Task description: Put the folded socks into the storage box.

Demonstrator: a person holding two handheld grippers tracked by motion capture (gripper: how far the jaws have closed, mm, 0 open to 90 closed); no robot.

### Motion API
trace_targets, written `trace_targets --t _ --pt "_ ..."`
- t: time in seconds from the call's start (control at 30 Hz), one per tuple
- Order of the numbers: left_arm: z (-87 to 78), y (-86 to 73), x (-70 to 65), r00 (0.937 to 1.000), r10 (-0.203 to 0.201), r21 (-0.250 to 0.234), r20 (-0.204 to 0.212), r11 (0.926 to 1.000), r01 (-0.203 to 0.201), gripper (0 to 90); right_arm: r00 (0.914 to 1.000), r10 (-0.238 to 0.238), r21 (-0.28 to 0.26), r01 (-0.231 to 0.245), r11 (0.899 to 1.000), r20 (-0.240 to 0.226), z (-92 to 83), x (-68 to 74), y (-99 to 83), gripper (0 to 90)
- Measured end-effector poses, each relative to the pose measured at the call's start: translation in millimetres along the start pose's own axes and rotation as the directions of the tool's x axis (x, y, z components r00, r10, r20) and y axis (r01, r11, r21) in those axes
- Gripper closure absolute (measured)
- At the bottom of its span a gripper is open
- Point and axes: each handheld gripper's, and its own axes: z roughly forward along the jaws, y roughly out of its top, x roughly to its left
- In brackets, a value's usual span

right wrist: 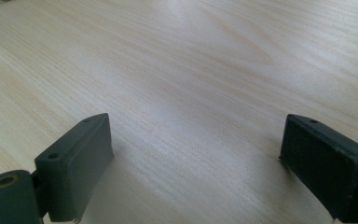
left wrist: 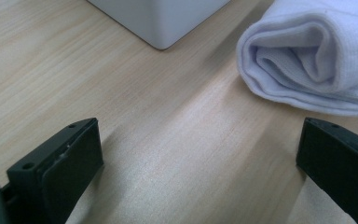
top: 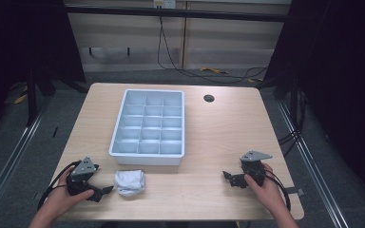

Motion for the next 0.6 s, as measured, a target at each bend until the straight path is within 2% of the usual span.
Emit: trace_targets --t 0.23,0.33,0.37,0.4,0.43,0.47,0.5,0.53,0.57,0.6 --pt "0.3 0.2 0.1 1.0 -0.002 0.0 0.007 1.0 0.002 0.0 1.0 0.007 0.002 -0.007 1.0 -0.001 1.0 0.4 1.1 8.2" --pt "-0.4 2.1 -1.2 0.9999 -0.01 0.021 0.004 0.9997 0.01 0.8 1.0 0.006 0.001 -0.006 1.0 0.0 1.2 0.3 1.2 8.2" --pt "-2.1 4.8 -0.8 1.0 0.0 0.051 0.005 0.9987 0.0 3.2 1.0 0.006 0.001 -0.006 1.0 -0.001 1.2 0.3 1.2 8.2" --pt "-4.5 9.5 -1.7 0.9999 -0.007 0.092 0.014 0.9958 0.005 6.2 1.0 0.005 0.001 -0.005 1.0 0.0 1.2 0.2 1.2 8.2" --pt "-4.5 9.5 -1.7 0.9999 -0.007 0.092 0.014 0.9958 0.005 10.8 1.0 0.005 0.001 -0.005 1.0 0.0 1.2 0.2 1.2 8.2" --pt "-8.6 15.2 -2.3 0.9996 0.003 0.138 0.028 0.9904 -0.007 17.8 1.0 0.006 0.001 -0.006 1.0 -0.001 1.2 0.2 1.2 8.2" --pt "-9.7 17.5 -2.5 0.9991 0.003 0.165 0.041 0.9863 -0.01 20.2 1.0 0.006 0.001 -0.006 1.0 -0.001 1.2 0.2 1.2 8.2" --pt "-9.8 19.2 -3.7 0.9986 -0.004 0.189 0.053 0.9819 -0.006 18.4 1.0 0.006 0.001 -0.006 1.0 -0.001 1.2 0.2 1.2 8.2" --pt "-9.8 19.2 -3.7 0.9986 -0.004 0.189 0.053 0.9819 -0.006 15.8 1.0 0.006 0.001 -0.006 1.0 -0.001 1.2 0.2 1.2 8.2" --pt "-10.6 22.7 -7.1 0.996 0.024 0.234 0.086 0.9712 -0.044 16.6 1.0 0.006 0.001 -0.006 1.0 -0.001 1.2 0.2 1.2 8.2"
